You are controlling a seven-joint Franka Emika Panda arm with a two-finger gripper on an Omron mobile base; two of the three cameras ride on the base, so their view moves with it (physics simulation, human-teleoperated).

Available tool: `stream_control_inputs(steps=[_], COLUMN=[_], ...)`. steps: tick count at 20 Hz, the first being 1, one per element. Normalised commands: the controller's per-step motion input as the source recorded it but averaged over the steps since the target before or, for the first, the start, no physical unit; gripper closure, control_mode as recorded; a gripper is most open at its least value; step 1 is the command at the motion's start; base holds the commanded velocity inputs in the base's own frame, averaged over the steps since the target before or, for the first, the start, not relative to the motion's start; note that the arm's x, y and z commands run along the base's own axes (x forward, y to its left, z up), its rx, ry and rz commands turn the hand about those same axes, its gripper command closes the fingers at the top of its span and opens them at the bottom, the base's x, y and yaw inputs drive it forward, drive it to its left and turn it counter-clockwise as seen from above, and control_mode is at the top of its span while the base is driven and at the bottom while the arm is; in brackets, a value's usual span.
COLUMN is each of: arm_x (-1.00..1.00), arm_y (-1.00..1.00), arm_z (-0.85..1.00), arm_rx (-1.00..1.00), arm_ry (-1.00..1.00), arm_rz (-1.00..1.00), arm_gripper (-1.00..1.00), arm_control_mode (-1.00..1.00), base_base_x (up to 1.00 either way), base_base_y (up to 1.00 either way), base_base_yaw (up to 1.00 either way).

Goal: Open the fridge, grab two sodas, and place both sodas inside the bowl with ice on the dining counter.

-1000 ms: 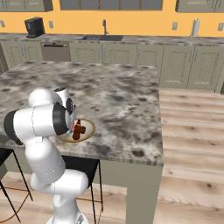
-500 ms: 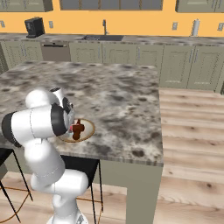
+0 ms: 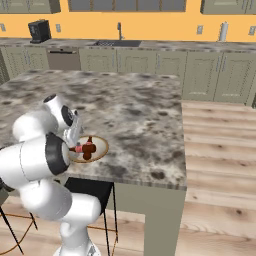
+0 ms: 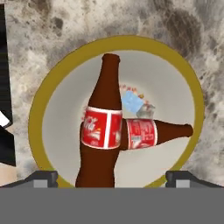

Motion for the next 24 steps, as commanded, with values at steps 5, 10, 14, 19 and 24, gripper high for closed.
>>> stream_control_inputs(steps=[5,10,14,19,24], arm_x=[-0.3,-0.33,-0.38,-0.22,-0.19], arm_y=[-0.16,-0.15,-0.14,-0.32,-0.4], arm_z=[0.48,0.4,0.35,0.4,0.38], arm_rx=[-0.05,-0.03,0.0,0.0,0.0], arm_ry=[-0.13,-0.12,-0.12,-0.12,-0.17], arm_rz=[0.02,0.0,0.0,0.0,0.0], arm_gripper=[-1.0,-1.0,-1.0,-1.0,-1.0], arm_control_mode=[-1.0,-1.0,-1.0,-1.0,-1.0], base_base_x=[0.0,0.0,0.0,0.0,0.0], base_base_y=[0.0,0.0,0.0,0.0,0.0], base_base_yaw=[0.0,0.0,0.0,0.0,0.0])
